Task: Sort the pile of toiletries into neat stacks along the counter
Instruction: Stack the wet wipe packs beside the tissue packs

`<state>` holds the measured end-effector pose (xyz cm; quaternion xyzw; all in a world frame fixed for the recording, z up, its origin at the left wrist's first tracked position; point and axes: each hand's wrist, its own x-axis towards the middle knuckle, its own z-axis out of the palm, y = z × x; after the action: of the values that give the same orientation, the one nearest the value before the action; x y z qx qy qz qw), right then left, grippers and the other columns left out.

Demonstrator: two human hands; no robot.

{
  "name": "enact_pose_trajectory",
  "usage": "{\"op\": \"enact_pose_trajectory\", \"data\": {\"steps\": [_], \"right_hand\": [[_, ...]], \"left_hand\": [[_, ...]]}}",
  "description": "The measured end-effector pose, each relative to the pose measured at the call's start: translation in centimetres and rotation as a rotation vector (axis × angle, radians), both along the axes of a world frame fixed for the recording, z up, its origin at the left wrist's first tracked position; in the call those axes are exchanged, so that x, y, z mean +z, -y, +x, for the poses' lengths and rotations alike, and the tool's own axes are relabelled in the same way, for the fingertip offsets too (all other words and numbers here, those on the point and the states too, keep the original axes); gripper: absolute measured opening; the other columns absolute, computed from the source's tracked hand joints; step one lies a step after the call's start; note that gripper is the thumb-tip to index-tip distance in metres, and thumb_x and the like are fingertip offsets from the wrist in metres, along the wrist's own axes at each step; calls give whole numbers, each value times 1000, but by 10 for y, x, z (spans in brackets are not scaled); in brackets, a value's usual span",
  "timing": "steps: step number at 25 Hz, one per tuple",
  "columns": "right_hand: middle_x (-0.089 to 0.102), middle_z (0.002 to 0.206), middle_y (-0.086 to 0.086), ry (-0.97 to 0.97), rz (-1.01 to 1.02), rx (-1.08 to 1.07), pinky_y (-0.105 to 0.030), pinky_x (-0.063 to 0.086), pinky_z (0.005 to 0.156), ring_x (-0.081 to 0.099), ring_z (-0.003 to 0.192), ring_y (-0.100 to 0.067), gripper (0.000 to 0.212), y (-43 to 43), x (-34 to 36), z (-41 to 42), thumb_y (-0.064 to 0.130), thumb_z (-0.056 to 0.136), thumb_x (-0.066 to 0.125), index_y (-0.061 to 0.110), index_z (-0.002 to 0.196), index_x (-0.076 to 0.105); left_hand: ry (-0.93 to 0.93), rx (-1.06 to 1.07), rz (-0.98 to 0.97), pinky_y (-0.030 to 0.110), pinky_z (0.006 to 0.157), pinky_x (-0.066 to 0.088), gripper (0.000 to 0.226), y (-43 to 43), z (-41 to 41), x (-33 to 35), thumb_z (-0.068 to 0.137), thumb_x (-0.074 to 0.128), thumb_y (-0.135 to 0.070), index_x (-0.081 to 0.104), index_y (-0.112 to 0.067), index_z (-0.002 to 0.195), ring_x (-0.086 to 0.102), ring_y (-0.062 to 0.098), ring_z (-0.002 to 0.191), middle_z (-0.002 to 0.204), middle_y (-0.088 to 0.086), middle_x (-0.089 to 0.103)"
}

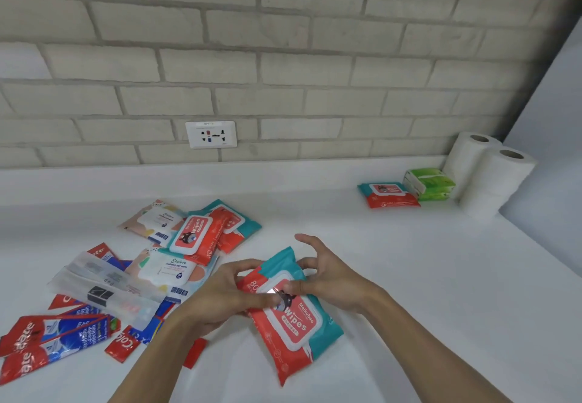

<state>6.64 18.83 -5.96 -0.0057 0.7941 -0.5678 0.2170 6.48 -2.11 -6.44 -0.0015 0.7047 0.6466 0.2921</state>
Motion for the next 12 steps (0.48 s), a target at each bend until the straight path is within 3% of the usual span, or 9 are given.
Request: {"op": "enact_pose_trajectory", "data": {"steps": [3,5,9,12], "right_hand": [[53,128,0,-40,11,-27,-39,59,85,67,102,-19,88,-3,1,5,27,75,81,48,138,23],[56,123,3,-37,-13,-87,-36,60,81,69,98,-17,79,-10,-2,8,30,74,81,45,135,33],[69,111,0,9,-134,-239,-35,59,84,71,96,-16,50,-37,-9,17,45,77,74,33,122,56],[70,111,-10,111,-350,-319,-44,58,85,70,98,-27,50,-58,-19,22,45,77,70,21,120,61]], "left_hand": [[91,-43,-24,46,78,59,92,-5,-6,-3,34,94,-22,47,-21,114,73,28,88,107,13,69],[80,-44,-19,52,84,56,90,-12,-10,-4,32,95,-21,51,-18,111,72,31,89,102,13,72],[71,76,102,53,83,56,73,-29,-15,-2,45,90,-12,58,-12,111,72,35,88,95,14,75],[61,229,246,49,78,59,60,-43,-21,-1,54,84,-10,61,-10,109,72,35,88,96,15,74]]}}
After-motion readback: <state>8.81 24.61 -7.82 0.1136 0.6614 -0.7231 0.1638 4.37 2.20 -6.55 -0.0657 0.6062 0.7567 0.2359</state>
